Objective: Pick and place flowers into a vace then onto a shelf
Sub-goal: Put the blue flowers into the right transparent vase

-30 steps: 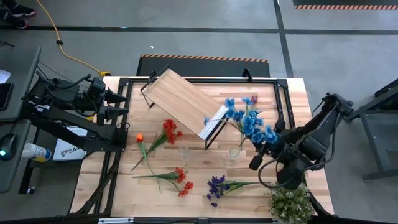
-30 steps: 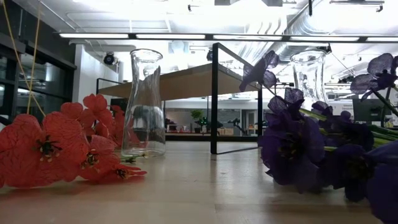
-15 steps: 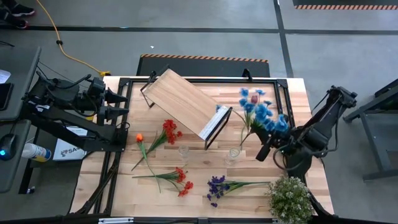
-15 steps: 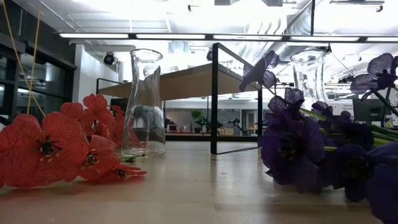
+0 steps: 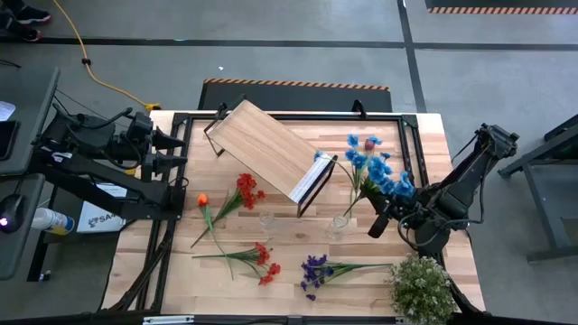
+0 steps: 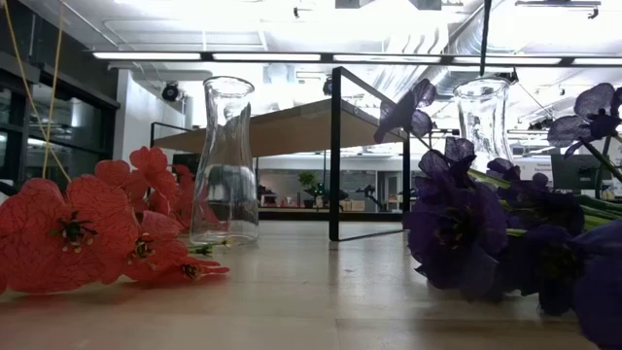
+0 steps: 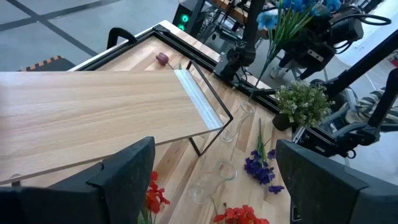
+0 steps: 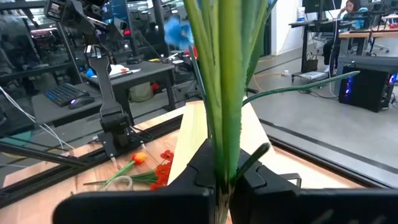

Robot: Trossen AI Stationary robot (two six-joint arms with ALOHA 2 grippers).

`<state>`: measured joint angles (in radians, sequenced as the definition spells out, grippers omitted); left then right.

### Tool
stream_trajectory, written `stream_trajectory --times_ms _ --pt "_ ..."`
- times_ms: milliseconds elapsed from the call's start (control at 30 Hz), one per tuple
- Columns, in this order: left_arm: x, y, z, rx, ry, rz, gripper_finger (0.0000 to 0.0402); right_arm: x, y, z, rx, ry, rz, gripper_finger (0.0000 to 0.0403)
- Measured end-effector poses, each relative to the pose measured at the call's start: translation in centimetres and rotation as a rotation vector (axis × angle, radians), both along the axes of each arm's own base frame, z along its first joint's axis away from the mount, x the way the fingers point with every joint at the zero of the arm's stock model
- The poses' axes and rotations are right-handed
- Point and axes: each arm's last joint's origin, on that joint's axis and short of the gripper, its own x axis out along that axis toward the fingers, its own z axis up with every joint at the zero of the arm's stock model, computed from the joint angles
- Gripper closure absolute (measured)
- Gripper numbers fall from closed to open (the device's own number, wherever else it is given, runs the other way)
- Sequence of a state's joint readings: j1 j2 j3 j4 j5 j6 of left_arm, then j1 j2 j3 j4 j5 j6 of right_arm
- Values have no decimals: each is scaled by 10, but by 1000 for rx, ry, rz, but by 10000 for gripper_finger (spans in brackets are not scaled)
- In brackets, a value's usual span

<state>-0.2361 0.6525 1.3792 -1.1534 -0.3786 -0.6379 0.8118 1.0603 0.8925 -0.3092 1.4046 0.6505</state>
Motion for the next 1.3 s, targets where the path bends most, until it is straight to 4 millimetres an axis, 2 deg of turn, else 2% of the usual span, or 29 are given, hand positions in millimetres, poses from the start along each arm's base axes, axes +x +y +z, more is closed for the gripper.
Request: stream_trajectory --times_ms 700,1033,1300 --pt "0 0 0 4 -1 8 34 14 14 -20 -30 54 13 399" --pt "0 0 0 3 -1 8 34 33 12 -35 -44 108 -20 397" --pt "3 -1 0 6 8 7 34 35 10 -38 -30 130 -9 382"
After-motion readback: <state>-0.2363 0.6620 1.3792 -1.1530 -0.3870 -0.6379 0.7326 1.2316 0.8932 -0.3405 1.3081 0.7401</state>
